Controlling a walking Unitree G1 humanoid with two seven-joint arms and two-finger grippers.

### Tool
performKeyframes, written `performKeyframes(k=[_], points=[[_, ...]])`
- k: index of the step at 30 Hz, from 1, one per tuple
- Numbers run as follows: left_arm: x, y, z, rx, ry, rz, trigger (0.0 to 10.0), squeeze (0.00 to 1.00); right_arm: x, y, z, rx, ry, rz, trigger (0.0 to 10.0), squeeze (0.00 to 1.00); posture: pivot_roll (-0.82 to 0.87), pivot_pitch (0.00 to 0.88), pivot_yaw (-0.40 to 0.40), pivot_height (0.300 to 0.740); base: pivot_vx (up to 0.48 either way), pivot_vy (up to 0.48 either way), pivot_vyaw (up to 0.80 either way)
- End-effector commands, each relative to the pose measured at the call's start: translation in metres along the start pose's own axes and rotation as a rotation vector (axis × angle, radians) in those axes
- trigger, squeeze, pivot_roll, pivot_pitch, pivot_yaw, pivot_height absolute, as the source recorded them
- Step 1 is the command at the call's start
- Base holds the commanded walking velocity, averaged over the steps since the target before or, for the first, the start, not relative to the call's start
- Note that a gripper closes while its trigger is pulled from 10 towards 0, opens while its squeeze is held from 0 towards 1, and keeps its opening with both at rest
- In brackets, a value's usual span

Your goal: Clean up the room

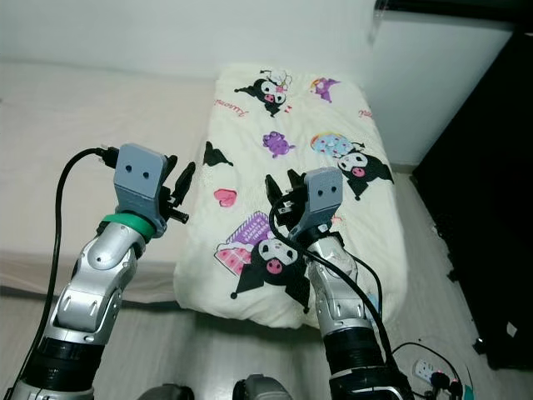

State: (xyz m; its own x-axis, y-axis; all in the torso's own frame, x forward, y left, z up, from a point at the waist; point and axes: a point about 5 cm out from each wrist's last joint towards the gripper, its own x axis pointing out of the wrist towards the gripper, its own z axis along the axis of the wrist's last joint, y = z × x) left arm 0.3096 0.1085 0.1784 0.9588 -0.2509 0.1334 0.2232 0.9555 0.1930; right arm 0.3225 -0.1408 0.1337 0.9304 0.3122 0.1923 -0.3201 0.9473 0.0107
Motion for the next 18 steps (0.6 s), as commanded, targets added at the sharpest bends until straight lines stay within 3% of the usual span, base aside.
performKeyframes(k=[1, 13, 18], points=[[-0.002, 0.003, -0.009, 0.005, 0.043, 0.013, 10.0, 0.0, 0.0, 0.003, -0.004, -0.01, 0.02, 0.009, 10.0, 0.0, 0.0, 0.037, 0.013, 0.74, 0.0, 0.0, 0.79], [-0.002, 0.003, -0.012, 0.02, 0.055, 0.017, 10.0, 0.0, 0.001, 0.007, -0.004, -0.002, 0.015, 0.035, 10.0, 0.0, 0.0, 0.032, 0.015, 0.74, 0.0, 0.0, 0.78], [-0.002, 0.004, -0.014, 0.023, 0.061, 0.015, 10.0, 0.0, 0.0, 0.017, -0.002, 0.034, -0.002, 0.123, 10.0, 0.0, 0.0, 0.029, 0.018, 0.74, 0.0, 0.0, 0.78]])
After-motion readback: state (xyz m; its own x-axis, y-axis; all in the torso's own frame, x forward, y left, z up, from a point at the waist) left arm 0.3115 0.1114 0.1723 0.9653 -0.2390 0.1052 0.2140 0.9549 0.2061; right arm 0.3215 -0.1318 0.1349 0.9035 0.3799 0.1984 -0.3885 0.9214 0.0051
